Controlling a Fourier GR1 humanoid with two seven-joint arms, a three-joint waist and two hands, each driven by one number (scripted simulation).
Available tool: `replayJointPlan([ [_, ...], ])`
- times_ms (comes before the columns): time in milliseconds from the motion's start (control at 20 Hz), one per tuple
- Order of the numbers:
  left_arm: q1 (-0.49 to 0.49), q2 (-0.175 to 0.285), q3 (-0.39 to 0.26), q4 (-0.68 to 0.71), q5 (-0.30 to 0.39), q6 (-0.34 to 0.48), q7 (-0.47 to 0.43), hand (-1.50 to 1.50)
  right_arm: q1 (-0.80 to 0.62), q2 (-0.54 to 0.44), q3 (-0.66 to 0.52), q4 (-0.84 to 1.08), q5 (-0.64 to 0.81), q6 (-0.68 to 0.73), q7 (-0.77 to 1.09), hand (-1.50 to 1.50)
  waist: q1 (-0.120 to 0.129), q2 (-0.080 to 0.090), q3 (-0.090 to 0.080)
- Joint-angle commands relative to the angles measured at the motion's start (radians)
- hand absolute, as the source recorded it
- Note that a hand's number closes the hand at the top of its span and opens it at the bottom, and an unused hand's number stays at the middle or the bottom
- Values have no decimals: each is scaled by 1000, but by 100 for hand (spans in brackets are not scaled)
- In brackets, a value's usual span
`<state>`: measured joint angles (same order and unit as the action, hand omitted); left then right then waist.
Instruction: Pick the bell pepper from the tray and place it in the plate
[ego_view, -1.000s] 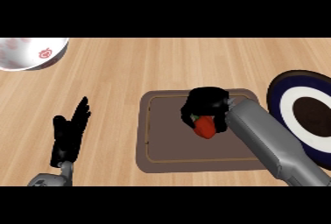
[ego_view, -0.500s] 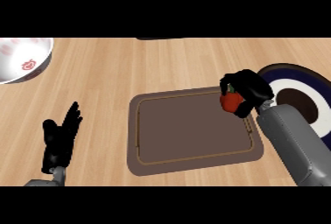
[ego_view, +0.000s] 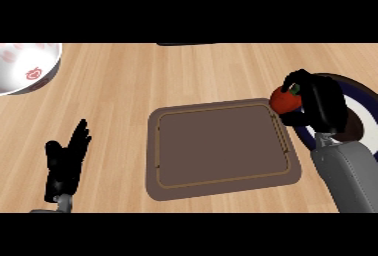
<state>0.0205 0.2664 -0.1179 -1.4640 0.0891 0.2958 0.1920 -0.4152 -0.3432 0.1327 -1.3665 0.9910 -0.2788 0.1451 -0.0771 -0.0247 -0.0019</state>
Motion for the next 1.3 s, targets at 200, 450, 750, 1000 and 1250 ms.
replayJointPlan([
  [200,-49,-20,-20,-19,-10,-19,47,0,224,-41,-121,-430,30,61,265,150,51,18,2],
  [450,-66,-58,-25,45,-48,-34,-15,0,301,-91,-246,-437,-17,83,210,150,68,24,2],
  [750,-81,-25,49,63,-13,-105,-6,0,200,-140,-356,-226,-94,120,106,150,78,26,2],
  [1000,-99,-93,-15,8,-84,-34,71,0,92,-161,-370,-10,-59,136,108,150,84,26,2],
  [1250,-55,-36,22,-23,-56,-94,56,0,62,-204,-397,182,-150,222,-10,150,92,27,3],
])
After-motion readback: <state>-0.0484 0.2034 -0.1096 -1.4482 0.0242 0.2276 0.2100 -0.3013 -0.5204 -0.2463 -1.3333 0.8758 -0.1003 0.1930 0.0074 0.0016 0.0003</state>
